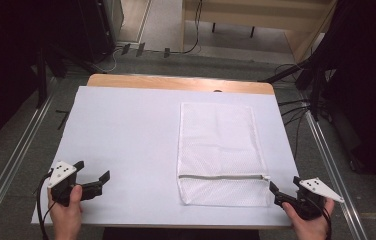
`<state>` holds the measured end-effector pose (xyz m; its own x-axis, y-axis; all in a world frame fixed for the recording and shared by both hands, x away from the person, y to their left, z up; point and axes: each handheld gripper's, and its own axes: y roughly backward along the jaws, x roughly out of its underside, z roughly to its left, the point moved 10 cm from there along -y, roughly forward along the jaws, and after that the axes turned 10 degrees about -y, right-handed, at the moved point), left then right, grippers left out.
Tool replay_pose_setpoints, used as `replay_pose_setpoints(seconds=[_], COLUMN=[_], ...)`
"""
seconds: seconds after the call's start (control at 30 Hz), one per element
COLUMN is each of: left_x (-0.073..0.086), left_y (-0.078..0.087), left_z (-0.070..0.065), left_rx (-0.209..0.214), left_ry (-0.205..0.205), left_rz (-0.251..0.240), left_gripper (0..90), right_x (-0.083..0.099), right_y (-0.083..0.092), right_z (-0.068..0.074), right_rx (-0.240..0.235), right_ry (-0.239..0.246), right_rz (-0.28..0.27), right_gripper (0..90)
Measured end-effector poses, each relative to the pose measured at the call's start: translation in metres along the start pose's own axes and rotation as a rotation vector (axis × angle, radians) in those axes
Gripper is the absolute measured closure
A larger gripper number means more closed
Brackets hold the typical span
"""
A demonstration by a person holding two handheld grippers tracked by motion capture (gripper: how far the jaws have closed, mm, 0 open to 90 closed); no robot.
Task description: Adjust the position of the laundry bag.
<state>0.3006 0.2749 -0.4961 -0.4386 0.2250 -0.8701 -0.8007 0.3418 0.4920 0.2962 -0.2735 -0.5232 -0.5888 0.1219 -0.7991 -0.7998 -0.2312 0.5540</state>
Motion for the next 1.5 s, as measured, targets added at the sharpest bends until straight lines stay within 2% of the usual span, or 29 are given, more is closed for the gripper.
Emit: replay_pose_setpoints(seconds=[0.07, 0.13, 0.2, 0.27, 0.33, 0.43, 0.47, 0.53, 0.63, 0.73, 0.83, 0.93, 1.03, 1.2, 1.3, 1.5], left_x=[-0.001, -0.002, -0.004, -0.010, -0.016, -0.023, -0.029, -0.035, -0.045, -0.055, -0.059, -0.065, -0.068, -0.068, -0.064, -0.060], left_y=[-0.004, -0.007, -0.009, -0.011, -0.013, -0.022, -0.029, -0.039, -0.058, -0.080, -0.101, -0.117, -0.135, -0.158, -0.164, -0.167], left_z=[-0.008, -0.015, -0.017, -0.022, -0.027, -0.041, -0.050, -0.058, -0.073, -0.095, -0.111, -0.120, -0.130, -0.138, -0.141, -0.152], left_rx=[0.011, 0.033, 0.005, 0.010, 0.027, 0.046, 0.067, 0.069, 0.091, 0.148, 0.167, 0.172, 0.198, 0.200, 0.192, 0.219], left_ry=[-0.024, -0.007, 0.003, -0.002, 0.009, 0.005, 0.005, 0.010, 0.018, 0.001, -0.004, 0.003, 0.014, 0.051, 0.051, 0.054], left_rz=[0.014, 0.034, 0.049, 0.055, 0.044, 0.048, 0.050, 0.061, 0.077, 0.091, 0.124, 0.140, 0.176, 0.216, 0.231, 0.266], left_gripper=[2.7, 4.8, 14.6, 14.2, 14.3, 14.5, 15.1, 21.1, 31.3, 43.2, 49.3, 55.9, 57.9, 58.5, 58.2, 58.8], right_x=[-0.003, -0.004, -0.004, -0.005, -0.006, -0.005, -0.005, -0.005, -0.006, -0.006, -0.006, -0.007, -0.008, -0.008, -0.008, -0.007], right_y=[0.000, 0.000, 0.000, 0.001, 0.002, 0.000, -0.001, -0.002, -0.003, -0.004, -0.003, -0.002, -0.001, 0.000, 0.000, -0.001], right_z=[0.000, -0.001, -0.001, -0.001, 0.001, 0.002, 0.003, 0.004, 0.007, 0.008, 0.012, 0.016, 0.020, 0.022, 0.022, 0.019], right_rx=[-0.007, -0.013, 0.000, 0.007, -0.007, 0.009, 0.015, 0.043, 0.035, 0.032, 0.028, -0.004, -0.040, -0.054, -0.058, -0.056], right_ry=[-0.008, -0.016, 0.003, 0.007, -0.003, 0.009, 0.014, 0.023, 0.030, 0.039, 0.071, 0.065, 0.047, 0.033, 0.036, 0.032], right_rz=[-0.010, -0.015, -0.011, -0.016, -0.018, -0.007, -0.005, -0.006, -0.015, -0.026, -0.038, -0.043, -0.047, -0.046, -0.047, -0.043], right_gripper=[13.4, 13.6, 13.7, 14.0, 14.0, 14.1, 15.0, 17.5, 19.7, 22.7, 29.5, 33.9, 38.1, 40.1, 40.0, 39.8])
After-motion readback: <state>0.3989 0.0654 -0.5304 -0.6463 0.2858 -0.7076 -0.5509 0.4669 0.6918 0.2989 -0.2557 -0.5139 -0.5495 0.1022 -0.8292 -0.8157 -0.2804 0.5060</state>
